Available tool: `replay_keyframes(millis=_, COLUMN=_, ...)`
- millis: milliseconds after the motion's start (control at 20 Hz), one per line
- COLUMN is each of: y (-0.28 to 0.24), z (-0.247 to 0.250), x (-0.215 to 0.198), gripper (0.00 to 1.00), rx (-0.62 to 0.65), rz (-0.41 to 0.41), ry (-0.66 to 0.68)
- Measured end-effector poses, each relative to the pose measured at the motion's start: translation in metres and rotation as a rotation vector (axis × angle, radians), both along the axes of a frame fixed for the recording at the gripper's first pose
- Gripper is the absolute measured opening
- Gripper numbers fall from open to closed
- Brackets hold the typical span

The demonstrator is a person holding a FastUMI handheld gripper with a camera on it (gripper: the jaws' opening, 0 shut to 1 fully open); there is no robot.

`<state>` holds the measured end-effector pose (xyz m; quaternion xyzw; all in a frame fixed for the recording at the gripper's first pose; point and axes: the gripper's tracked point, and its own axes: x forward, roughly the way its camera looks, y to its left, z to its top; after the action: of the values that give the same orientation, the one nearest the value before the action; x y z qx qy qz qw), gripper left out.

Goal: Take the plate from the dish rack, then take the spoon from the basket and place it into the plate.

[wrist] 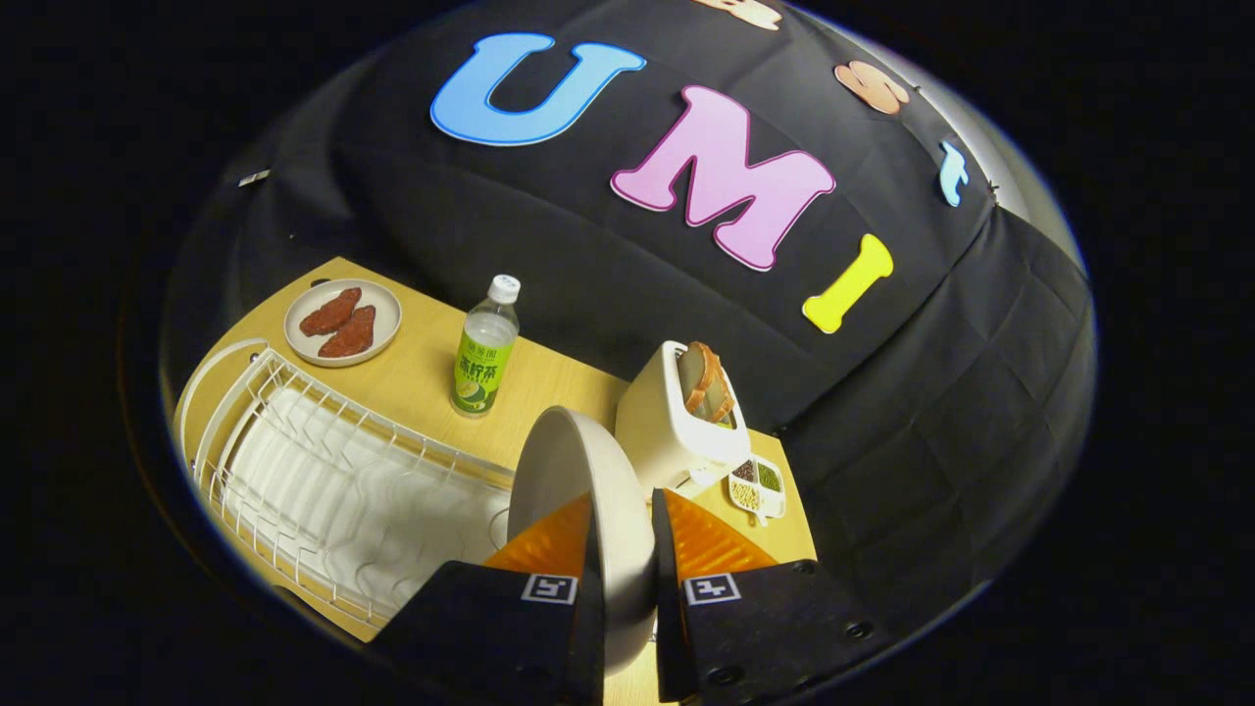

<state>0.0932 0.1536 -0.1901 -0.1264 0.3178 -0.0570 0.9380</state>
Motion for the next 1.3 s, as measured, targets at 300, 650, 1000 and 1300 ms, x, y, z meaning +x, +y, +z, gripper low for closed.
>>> replay_keyframes(millis=300, y=-0.020, z=0.025, x=-0.021, gripper=0.25, rx=0.216, rz=-0.018, ry=-0.024)
replay_keyframes(millis=650, y=-0.055, z=0.049, x=-0.067, gripper=0.25, rx=0.462, rz=0.002, ry=-0.039)
replay_keyframes(millis=1000, y=-0.092, z=0.002, x=-0.145, gripper=0.25, rx=0.708, rz=-0.047, ry=0.108)
replay_keyframes(millis=1300, y=-0.112, z=-0.060, x=-0.216, gripper=0.25, rx=0.869, rz=-0.154, ry=0.243)
